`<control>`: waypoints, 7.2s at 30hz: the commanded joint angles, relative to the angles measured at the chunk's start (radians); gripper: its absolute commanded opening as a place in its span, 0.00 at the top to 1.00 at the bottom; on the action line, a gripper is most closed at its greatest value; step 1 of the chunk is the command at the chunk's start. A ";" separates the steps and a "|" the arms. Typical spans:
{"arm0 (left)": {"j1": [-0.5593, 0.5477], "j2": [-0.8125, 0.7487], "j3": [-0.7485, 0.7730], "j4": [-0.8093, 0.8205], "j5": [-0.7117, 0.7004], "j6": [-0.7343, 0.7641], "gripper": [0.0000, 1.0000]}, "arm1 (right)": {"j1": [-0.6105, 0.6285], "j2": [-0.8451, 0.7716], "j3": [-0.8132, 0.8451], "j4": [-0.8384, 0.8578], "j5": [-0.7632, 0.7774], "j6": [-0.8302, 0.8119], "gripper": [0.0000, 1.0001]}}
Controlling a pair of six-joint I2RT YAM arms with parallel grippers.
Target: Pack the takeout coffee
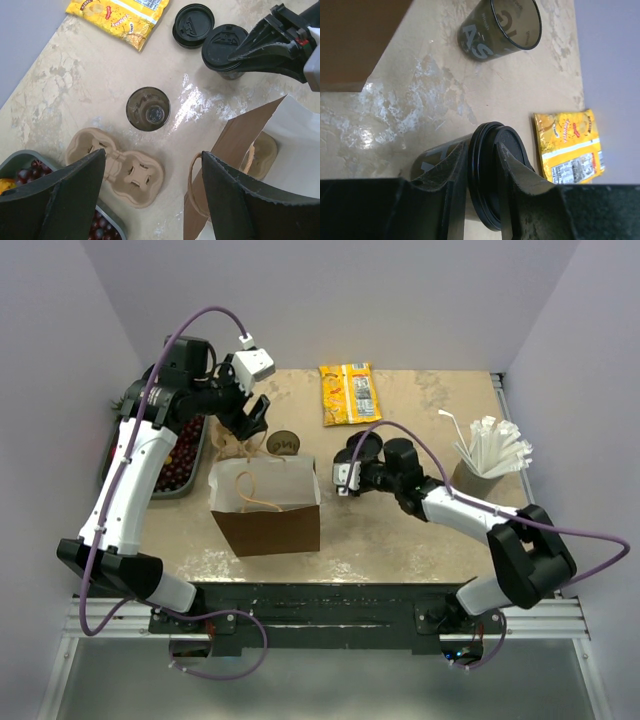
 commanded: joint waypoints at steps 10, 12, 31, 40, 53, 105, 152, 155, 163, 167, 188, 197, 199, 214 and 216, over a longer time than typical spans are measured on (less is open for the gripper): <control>0.006 0.028 0.018 -0.020 0.029 0.007 0.19 | 0.017 -0.084 -0.266 0.385 0.018 -0.123 0.72; 0.007 0.036 0.023 -0.022 0.032 0.007 0.19 | 0.018 -0.118 -0.282 0.374 0.008 -0.120 0.69; 0.006 0.053 0.049 0.061 0.140 -0.014 0.19 | 0.017 -0.392 -0.100 -0.265 -0.072 0.118 0.31; 0.006 0.007 0.006 0.161 0.168 -0.025 0.19 | -0.061 -0.133 0.293 -0.558 -0.139 0.397 0.29; 0.007 -0.090 -0.143 0.248 0.065 -0.048 0.18 | 0.015 -0.150 0.235 -0.821 -0.206 0.222 0.22; 0.007 -0.047 -0.137 0.297 0.100 -0.030 0.18 | 0.003 -0.299 0.202 -1.183 0.338 0.211 0.36; -0.520 -0.095 -0.115 0.670 -0.239 -0.268 0.20 | -0.214 -0.463 0.794 -1.080 0.700 0.763 0.27; -0.655 -0.021 -0.114 0.643 -0.291 -0.339 0.21 | -0.303 -0.365 1.024 -1.026 0.922 0.765 0.29; -0.883 0.354 0.010 0.678 -0.270 -0.592 0.21 | -0.414 -0.423 1.043 -0.941 0.973 0.826 0.36; -0.898 0.509 0.111 0.777 -0.341 -0.747 0.19 | -0.425 -0.523 0.893 -0.928 0.990 0.829 0.37; -0.982 1.022 0.453 0.932 -0.484 -0.941 0.01 | -0.506 -0.621 0.646 -1.243 1.039 0.737 0.38; -1.002 1.091 0.464 1.015 -0.655 -0.847 0.01 | -0.517 -0.555 0.652 -1.238 0.990 0.765 0.38; -0.999 1.090 0.455 1.014 -0.658 -0.829 0.01 | -0.517 -0.549 0.641 -1.235 0.982 0.769 0.38; -0.906 0.567 -0.293 1.408 -0.119 -0.751 0.01 | -0.597 -0.609 0.632 -1.537 0.927 0.693 0.39; -0.896 0.490 -0.335 1.385 -0.096 -0.720 0.01 | -0.598 -0.624 0.584 -1.594 0.916 0.693 0.40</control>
